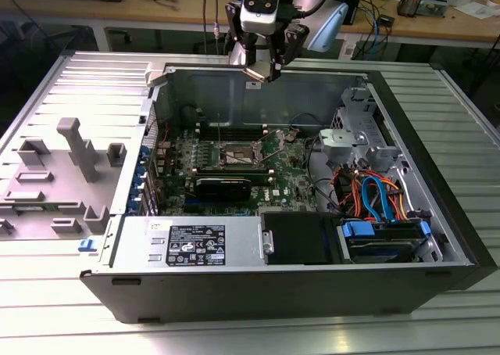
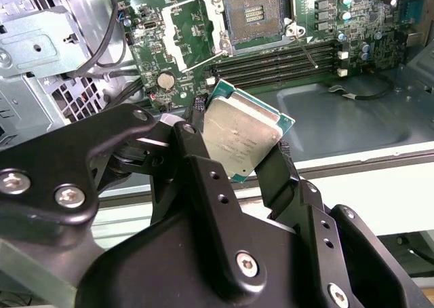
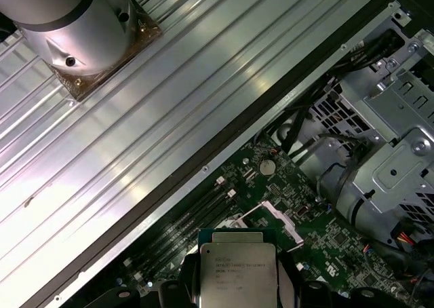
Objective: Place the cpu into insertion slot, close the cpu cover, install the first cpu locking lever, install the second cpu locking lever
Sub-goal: 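Place the cpu into insertion slot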
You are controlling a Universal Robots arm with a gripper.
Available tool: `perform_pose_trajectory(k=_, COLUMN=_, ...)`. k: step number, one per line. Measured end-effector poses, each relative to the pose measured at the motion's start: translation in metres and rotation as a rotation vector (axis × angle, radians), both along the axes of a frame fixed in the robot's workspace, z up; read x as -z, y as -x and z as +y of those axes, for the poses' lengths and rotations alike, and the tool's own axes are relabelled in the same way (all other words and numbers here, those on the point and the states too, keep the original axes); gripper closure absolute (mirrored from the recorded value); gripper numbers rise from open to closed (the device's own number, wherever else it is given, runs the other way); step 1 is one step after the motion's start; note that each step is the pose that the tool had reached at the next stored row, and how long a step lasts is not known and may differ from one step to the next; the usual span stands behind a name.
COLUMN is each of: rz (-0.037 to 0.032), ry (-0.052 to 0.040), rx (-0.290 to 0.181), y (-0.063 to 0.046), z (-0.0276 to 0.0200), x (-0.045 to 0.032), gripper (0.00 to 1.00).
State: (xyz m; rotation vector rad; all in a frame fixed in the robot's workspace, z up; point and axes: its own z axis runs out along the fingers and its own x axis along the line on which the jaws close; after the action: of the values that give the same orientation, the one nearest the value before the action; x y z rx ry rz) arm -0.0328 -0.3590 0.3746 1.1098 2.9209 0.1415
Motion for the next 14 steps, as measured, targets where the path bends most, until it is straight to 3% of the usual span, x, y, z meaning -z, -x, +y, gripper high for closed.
perform_pose_trajectory(k=8, rz=0.0, ry=-0.0001, rx=0.003, y=0.0, z=0.0, x=0.0, gripper=0.45)
perform_pose_trajectory(k=14, rz=0.0004, ry=0.0, rx=0.068, y=0.0, z=0.0, x=0.0002, gripper=0.45)
